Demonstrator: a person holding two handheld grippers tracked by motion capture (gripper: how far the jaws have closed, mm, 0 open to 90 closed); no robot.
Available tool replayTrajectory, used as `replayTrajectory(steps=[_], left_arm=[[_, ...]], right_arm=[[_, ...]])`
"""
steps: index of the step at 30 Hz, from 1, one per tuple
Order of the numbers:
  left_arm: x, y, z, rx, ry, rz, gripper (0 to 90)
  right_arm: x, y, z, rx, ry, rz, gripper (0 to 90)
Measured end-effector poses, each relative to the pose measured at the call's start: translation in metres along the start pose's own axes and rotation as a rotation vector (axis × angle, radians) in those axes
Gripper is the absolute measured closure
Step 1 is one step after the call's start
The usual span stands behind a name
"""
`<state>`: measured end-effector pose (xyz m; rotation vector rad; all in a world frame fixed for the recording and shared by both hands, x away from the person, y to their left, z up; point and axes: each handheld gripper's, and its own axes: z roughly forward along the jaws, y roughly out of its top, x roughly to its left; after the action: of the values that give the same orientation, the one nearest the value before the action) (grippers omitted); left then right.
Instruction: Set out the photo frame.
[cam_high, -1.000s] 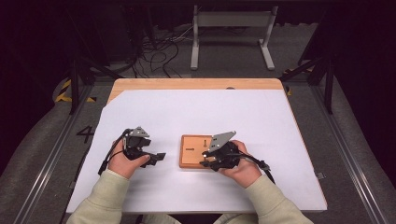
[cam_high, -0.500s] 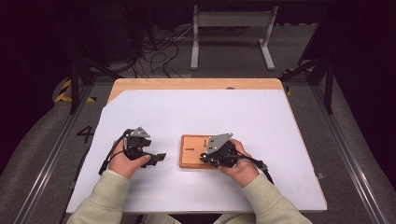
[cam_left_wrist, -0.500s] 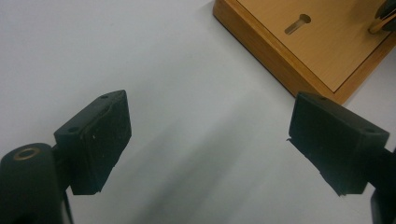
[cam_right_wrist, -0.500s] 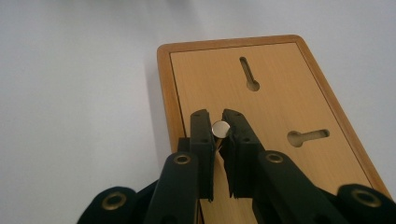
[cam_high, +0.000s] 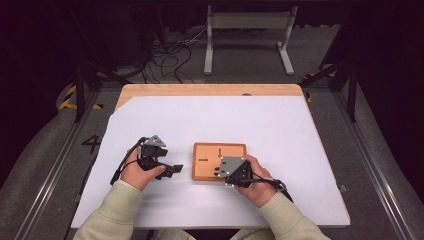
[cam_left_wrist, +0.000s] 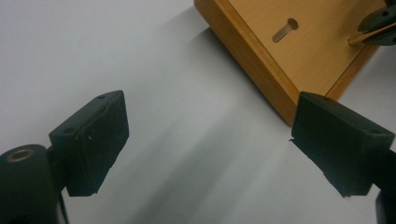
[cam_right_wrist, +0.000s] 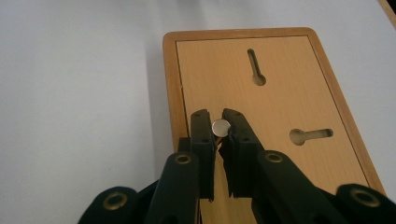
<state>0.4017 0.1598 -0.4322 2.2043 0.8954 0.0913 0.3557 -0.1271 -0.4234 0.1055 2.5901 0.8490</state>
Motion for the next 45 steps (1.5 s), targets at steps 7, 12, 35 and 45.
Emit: replayTrajectory(steps=[7, 12, 35, 45], left_arm=[[-0.003, 0.006, 0.003, -0.015, -0.029, 0.003, 10.2], [-0.004, 0.010, 0.004, -0.034, -0.036, 0.009, 10.2], [-0.011, 0.038, 0.021, -0.122, -0.041, 0.006, 20.3], [-0.012, 0.041, 0.035, -0.125, -0.118, -0.035, 24.4]], right_arm=[[0.010, 0.002, -0.002, 0.016, -0.037, -0.046, 83.4], [0.017, 0.002, -0.003, 0.021, -0.075, -0.082, 83.4], [0.034, 0.002, -0.005, 0.042, -0.156, -0.151, 83.5], [0.040, 0.003, -0.005, 0.054, -0.181, -0.171, 83.5]])
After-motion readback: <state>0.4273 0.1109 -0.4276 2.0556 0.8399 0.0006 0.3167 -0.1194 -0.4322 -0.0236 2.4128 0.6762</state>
